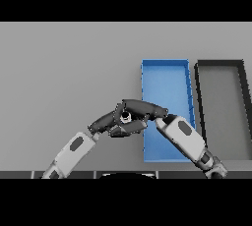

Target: Pick up the blue pipe and place it into the blue bin.

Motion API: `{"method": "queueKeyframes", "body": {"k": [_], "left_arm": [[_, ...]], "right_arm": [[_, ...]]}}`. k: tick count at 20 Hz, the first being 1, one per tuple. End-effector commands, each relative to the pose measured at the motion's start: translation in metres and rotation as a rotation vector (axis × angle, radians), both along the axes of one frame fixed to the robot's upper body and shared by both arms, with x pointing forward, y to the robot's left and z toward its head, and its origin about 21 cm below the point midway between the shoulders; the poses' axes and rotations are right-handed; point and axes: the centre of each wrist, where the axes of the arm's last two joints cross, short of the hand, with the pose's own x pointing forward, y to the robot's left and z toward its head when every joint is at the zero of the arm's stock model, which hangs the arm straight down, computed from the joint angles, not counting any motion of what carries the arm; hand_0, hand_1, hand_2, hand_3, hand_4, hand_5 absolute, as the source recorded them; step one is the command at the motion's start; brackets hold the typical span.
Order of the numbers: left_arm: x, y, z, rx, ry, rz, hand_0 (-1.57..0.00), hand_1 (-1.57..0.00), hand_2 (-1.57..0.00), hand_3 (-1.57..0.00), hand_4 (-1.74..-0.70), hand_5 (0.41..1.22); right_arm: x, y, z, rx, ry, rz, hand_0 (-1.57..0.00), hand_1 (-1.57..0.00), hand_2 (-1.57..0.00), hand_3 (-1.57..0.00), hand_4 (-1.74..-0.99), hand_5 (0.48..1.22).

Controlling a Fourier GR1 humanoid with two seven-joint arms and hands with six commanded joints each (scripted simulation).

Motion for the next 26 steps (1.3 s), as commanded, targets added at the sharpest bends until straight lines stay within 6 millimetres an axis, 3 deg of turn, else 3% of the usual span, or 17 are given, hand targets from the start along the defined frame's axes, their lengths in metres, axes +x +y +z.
{"method": "queueKeyframes", "body": {"k": [1, 5, 9, 15, 18, 20, 23, 26], "left_arm": [[0.001, 0.000, 0.001, 0.008, -0.015, -0.006, -0.47, -0.44, -0.40, -0.44, -1.14, 1.187], [0.001, 0.002, 0.000, 0.037, -0.036, 0.021, -0.19, -0.18, -0.16, -0.18, -0.97, 0.849], [0.006, 0.002, 0.001, 0.061, -0.022, 0.044, -0.08, -0.07, -0.07, -0.07, -0.89, 0.664], [0.004, 0.004, -0.002, 0.052, 0.027, 0.069, -0.02, -0.02, -0.02, -0.02, -0.90, 0.569], [0.004, 0.004, -0.004, 0.076, 0.056, 0.086, -0.01, -0.01, -0.01, -0.01, -0.90, 0.548], [0.002, -0.002, -0.004, 0.078, 0.066, 0.078, -0.01, -0.01, 0.00, -0.01, -0.91, 0.534], [0.002, -0.001, -0.003, 0.076, 0.078, 0.080, 0.00, 0.00, 0.00, 0.00, -0.92, 0.507], [0.001, -0.002, -0.006, 0.093, 0.095, 0.071, 0.00, 0.00, 0.00, 0.00, -0.92, 0.503]], "right_arm": [[-0.003, -0.001, 0.002, -0.001, -0.006, 0.000, -1.56, -1.56, -1.56, -1.55, -1.491, 1.204], [-0.004, 0.001, 0.001, 0.011, -0.004, 0.002, -1.57, -1.57, -1.57, -1.56, -1.495, 1.214], [-0.003, 0.005, 0.003, -0.005, -0.022, -0.002, -1.57, -1.57, -1.57, -1.57, -1.495, 1.218], [-0.001, 0.001, 0.002, 0.022, 0.009, -0.006, -1.57, -1.57, -1.57, -1.57, -1.488, 1.220], [0.001, -0.002, 0.015, 0.045, 0.074, -0.005, -1.57, -1.57, -1.57, -1.57, -1.491, 1.221], [0.003, -0.004, 0.032, 0.046, 0.101, -0.006, -1.57, -1.57, -1.57, -1.57, -1.581, 1.221], [0.008, -0.012, 0.057, 0.053, 0.147, -0.021, -1.57, -1.57, -1.57, -1.57, -1.659, 1.221], [0.014, -0.020, 0.103, 0.160, 0.164, -0.017, -1.57, -1.57, -1.57, -1.57, -1.699, 1.154]]}}
